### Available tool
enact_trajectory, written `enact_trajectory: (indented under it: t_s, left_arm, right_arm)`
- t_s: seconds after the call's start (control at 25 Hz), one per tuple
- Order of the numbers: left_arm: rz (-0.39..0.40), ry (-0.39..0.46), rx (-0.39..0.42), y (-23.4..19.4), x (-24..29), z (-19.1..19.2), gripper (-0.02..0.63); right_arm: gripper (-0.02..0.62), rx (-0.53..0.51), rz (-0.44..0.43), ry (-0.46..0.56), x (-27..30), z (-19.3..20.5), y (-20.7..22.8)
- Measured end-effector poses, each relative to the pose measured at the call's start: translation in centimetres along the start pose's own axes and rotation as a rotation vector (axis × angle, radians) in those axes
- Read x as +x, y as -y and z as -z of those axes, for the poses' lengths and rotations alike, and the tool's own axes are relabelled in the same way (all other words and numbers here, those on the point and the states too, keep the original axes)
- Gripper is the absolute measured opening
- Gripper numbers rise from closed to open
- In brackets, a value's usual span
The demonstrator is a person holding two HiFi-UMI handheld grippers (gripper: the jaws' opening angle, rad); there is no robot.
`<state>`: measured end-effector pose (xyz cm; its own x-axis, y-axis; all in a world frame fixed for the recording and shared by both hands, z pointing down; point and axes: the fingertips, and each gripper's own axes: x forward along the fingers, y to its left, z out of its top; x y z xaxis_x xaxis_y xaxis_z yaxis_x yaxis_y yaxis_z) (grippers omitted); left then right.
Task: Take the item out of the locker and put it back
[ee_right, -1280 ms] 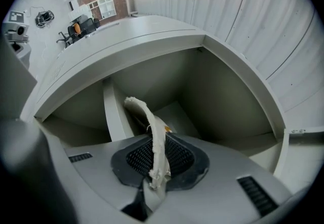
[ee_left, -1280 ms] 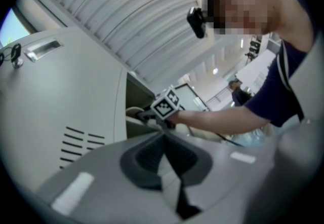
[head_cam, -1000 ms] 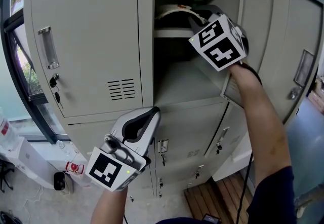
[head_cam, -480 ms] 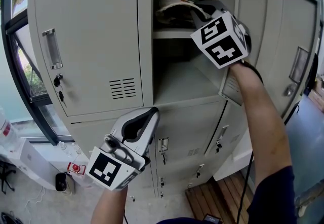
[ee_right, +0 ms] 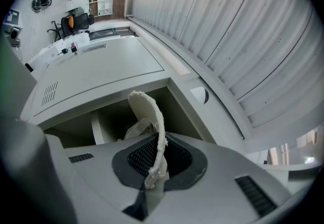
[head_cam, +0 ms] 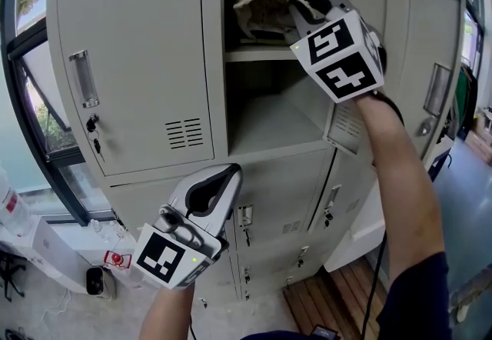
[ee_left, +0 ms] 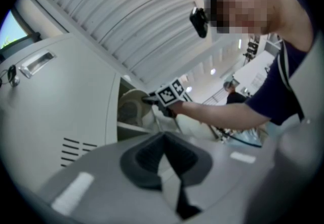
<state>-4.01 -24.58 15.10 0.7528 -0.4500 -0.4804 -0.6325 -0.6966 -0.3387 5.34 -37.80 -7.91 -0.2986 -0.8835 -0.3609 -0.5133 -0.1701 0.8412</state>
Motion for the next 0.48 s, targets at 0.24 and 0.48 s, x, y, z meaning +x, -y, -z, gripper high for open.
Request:
enact_trajectory:
  t_s: [0.24,0.48]
  left_arm:
    - [0.018,-0.001,0.010,1.0,-0.2,-0.9,0.003]
    - [0.035,0.002,0.010,2.2,-0.6,-2.0,0.003]
  right_arm:
    - [0.021,0.011,0.033,0.031,-2.6,-1.9,1.7]
    - [0.021,0.006,0.079,0.062,-6.0,-3.7,3.5]
